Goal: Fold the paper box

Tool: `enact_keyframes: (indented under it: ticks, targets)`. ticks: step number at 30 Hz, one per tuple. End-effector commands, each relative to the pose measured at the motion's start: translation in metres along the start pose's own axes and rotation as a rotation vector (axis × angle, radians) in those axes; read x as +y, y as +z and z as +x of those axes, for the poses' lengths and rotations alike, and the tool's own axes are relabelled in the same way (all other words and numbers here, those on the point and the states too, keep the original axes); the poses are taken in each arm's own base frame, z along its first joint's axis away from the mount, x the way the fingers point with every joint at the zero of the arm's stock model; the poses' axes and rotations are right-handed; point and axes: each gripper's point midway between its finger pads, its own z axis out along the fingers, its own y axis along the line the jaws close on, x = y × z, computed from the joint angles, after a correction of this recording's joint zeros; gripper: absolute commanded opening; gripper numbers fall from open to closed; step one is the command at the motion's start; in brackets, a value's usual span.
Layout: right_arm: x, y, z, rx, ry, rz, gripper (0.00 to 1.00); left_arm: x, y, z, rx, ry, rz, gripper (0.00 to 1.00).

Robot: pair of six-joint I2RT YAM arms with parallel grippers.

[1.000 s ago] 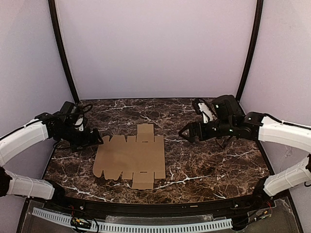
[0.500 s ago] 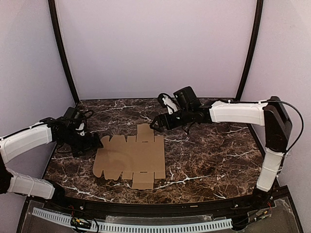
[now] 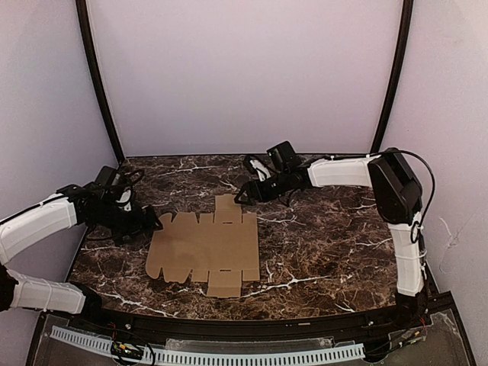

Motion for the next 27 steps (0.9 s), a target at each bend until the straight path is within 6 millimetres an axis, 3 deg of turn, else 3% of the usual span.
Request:
enact_keyframes:
  ticks: [1,15,22,27]
  targets:
    - [-0.004,0.017,-0.005,0.001,0.003,-0.066,0.79,-0.010,-0.018,-0.003,-0.011,0.041,0.026,1.00]
    - [-0.026,0.055,-0.013,-0.011,0.025,-0.166,0.63,-0.028,-0.068,-0.022,-0.074,0.146,0.035,1.00]
    - [-0.020,0.057,-0.011,-0.020,-0.001,-0.231,0.53,-0.033,-0.075,-0.024,-0.081,0.160,0.049,1.00]
    - [-0.016,0.057,-0.009,-0.026,-0.027,-0.262,0.36,-0.031,-0.074,-0.024,-0.071,0.176,0.028,1.00]
